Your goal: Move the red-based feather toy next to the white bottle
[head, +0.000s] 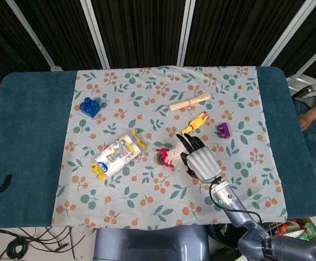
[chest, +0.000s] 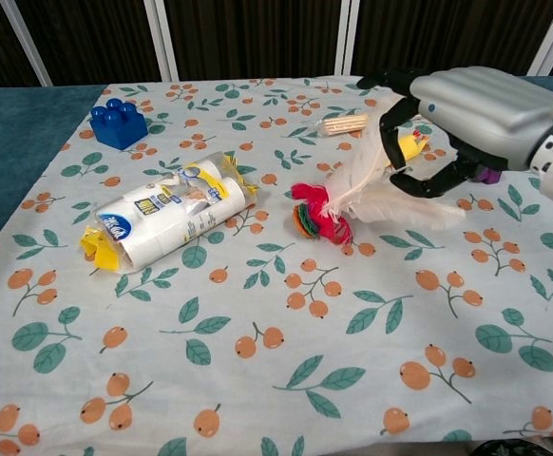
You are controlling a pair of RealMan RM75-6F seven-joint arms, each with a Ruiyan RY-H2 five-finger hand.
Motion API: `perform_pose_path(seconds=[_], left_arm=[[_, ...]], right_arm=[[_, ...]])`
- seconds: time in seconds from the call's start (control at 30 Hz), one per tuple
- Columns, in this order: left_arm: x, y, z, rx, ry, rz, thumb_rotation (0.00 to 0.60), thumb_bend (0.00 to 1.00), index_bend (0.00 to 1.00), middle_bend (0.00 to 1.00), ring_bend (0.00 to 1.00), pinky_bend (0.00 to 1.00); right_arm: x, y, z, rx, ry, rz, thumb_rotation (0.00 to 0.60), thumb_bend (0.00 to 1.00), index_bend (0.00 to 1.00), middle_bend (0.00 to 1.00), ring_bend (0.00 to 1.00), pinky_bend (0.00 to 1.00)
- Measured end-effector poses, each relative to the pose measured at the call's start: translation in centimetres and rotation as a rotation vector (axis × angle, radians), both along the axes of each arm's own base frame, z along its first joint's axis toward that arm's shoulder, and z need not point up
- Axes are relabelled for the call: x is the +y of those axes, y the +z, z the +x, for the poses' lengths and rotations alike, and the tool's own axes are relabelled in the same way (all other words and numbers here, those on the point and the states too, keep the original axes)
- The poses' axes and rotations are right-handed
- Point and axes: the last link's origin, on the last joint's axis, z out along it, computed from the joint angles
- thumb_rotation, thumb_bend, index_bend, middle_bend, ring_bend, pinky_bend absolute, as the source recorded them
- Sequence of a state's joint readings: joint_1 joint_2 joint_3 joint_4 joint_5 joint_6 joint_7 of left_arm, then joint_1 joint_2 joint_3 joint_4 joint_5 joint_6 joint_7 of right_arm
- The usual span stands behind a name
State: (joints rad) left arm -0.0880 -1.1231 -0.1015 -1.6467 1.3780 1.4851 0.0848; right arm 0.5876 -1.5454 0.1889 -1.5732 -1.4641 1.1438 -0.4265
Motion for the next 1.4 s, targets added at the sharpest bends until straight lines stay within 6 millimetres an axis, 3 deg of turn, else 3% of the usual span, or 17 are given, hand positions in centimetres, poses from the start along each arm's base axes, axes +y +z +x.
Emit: perform_pose_path(seconds=[0.5, 1.07, 1.13, 1.3, 1.4], left_arm=[[0.0, 0.0, 0.0, -0.003, -0.002, -0.001, 0.600, 0.32, 0.04, 0.06, 0.01, 0.05], [0.1, 0.1, 0.0, -0.009, -0.004, -0.001, 0.600, 0.32, 0.04, 0.06, 0.01, 0.05], [0.1, 0.1, 0.0, -0.008, -0.004, -0.002, 0.600, 0.32, 0.04, 0.06, 0.01, 0.05], [0.1, 0.1, 0.0, -0.006, -0.003, 0.001, 0.600, 0.32, 0.04, 0.06, 0.01, 0.05], [0.1, 0.1, 0.0, -0.005, -0.003, 0.001, 0.600, 0.32, 0.04, 0.06, 0.01, 0.05]], right_arm=[[-0.8, -0.7, 5.7, 0.064, 0.113, 0.021, 0.600, 0.35, 0.66, 0.04, 0.06, 0.15], [0.1, -2.5, 9.7, 0.111, 0.168, 0.067, 0.600, 0.35, 0.62, 0.04, 0.05, 0.15], [0.3, -2.5, 10.1, 0.104, 0.178, 0.069, 0.600, 0.35, 0.57, 0.04, 0.05, 0.15], [0.6, -2.7, 11.0, 0.102, 0.199, 0.071, 0.600, 0.30, 0.13, 0.04, 0.05, 0.15], [0.6, -2.7, 11.3, 0.096, 0.197, 0.066, 0.600, 0.28, 0.02, 0.03, 0.05, 0.15]])
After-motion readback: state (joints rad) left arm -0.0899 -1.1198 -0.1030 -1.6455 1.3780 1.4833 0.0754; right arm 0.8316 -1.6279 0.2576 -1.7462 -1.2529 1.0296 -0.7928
